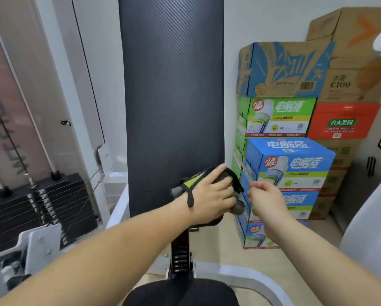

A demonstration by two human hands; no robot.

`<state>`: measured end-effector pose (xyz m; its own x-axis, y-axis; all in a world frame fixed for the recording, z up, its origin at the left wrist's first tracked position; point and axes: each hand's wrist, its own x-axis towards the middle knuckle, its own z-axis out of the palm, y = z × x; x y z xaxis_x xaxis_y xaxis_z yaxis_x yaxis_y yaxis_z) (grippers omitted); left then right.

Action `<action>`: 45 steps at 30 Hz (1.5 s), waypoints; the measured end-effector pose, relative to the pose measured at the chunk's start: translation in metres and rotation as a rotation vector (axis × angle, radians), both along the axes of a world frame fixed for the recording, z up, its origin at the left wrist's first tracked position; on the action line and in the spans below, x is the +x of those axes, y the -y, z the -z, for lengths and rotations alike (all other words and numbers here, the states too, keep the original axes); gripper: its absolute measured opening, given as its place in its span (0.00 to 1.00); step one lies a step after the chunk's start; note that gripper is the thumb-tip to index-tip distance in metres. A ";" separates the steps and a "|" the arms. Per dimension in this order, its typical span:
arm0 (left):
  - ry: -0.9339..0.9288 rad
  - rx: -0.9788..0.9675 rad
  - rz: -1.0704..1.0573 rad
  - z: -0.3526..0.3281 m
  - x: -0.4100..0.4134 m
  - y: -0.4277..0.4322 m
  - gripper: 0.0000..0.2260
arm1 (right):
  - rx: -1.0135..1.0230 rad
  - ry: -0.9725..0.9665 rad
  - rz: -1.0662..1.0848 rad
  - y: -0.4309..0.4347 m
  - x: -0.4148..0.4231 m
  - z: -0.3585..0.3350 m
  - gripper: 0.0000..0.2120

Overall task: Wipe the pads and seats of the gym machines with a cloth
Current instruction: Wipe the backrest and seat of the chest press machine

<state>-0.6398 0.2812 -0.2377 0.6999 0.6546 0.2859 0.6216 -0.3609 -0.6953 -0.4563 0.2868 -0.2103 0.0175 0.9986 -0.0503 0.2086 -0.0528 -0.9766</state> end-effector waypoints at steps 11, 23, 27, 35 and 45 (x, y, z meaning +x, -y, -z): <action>0.527 0.296 -0.180 0.005 -0.045 0.014 0.19 | -0.238 -0.225 -0.108 0.001 -0.046 0.018 0.23; -0.118 0.022 0.051 0.091 -0.144 0.098 0.11 | -0.230 -0.011 -0.061 0.014 -0.075 0.070 0.28; 0.121 0.038 -0.095 0.080 -0.192 0.152 0.15 | -0.131 0.128 -0.034 0.020 -0.091 0.074 0.29; 0.917 0.286 -0.327 0.040 -0.146 0.101 0.19 | -0.142 0.222 -0.077 0.008 -0.084 0.075 0.28; 0.942 -0.161 -0.304 0.084 -0.114 0.161 0.20 | -0.162 0.332 -0.140 0.017 -0.071 0.067 0.34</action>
<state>-0.7536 0.1198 -0.3215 0.0301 0.8476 0.5297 0.9752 -0.1412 0.1706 -0.5276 0.2698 -0.2773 -0.0767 0.9721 -0.2217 0.5281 -0.1491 -0.8360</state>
